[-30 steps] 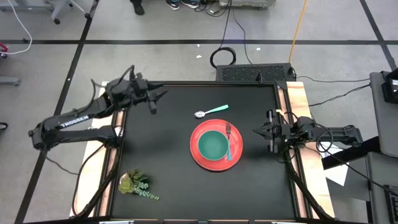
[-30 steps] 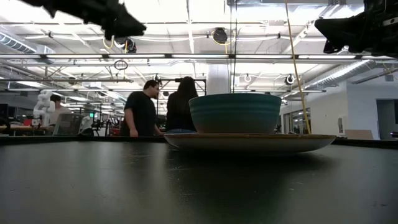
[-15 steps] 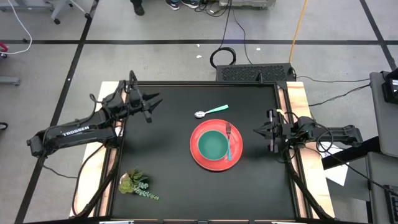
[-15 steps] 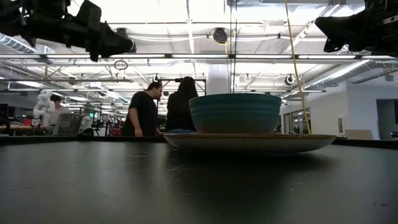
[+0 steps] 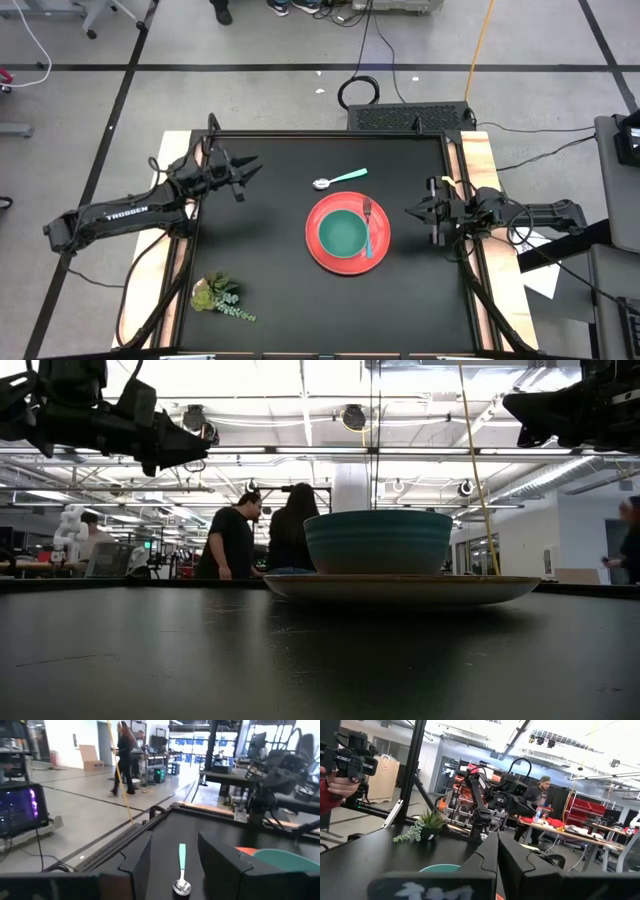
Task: Set table place
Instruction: Put the blue spoon into the green bowl
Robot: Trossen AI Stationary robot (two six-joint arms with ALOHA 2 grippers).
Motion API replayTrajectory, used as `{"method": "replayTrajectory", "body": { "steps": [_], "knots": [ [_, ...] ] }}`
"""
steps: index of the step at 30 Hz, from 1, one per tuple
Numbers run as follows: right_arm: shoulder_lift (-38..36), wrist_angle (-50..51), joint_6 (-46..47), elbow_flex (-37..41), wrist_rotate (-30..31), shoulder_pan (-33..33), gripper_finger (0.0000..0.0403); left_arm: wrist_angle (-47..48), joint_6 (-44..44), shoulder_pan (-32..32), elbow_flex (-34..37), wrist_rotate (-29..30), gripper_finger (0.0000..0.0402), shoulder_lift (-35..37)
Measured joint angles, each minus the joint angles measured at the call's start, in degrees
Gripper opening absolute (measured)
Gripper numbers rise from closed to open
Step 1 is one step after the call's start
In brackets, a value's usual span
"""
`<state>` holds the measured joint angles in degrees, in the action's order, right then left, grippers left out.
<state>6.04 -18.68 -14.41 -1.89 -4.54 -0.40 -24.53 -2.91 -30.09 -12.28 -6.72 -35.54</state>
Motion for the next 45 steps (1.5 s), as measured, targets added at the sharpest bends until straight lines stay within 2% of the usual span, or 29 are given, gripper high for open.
{"method": "replayTrajectory", "body": {
  "steps": [4, 9, 11, 20, 25, 28, 35, 45],
  "knots": [
    [0.07, 0.01, 0.03, 0.00, 0.00, 0.00, 0.0000, 0.65, -0.64, -0.91, -0.12, -3.91, 0.0165, -0.01],
    [0.07, 0.03, 0.22, 0.00, -0.01, 0.00, 0.0000, -1.02, 1.08, -1.42, -0.15, -18.73, 0.0165, -0.01],
    [0.07, -0.09, 0.22, 0.00, 0.00, 0.00, 0.0000, -1.73, 0.47, -1.19, -0.17, -22.07, 0.0165, 0.01],
    [0.07, -0.34, 0.22, 0.00, 0.00, 0.00, 0.0000, 2.69, 0.97, 4.17, -0.17, -21.32, 0.0165, -0.08],
    [0.07, -0.36, 0.22, 0.00, 0.00, 0.01, 0.0000, 4.48, 3.87, 7.34, -0.17, -14.90, 0.0159, -0.08],
    [0.07, -0.41, 0.24, 0.00, 0.00, 0.00, 0.0000, 4.88, 4.49, 7.74, -0.17, -12.71, 0.0128, -0.08],
    [0.07, -0.67, 0.24, 0.01, 0.00, 0.00, 0.0000, 5.63, 6.43, 7.74, -0.17, -12.70, 0.0010, -0.08],
    [0.07, -0.64, 0.20, 0.00, 0.00, 0.01, 0.0000, 6.70, 6.43, 7.50, -0.19, -12.67, 0.0009, -0.10]
  ]
}}
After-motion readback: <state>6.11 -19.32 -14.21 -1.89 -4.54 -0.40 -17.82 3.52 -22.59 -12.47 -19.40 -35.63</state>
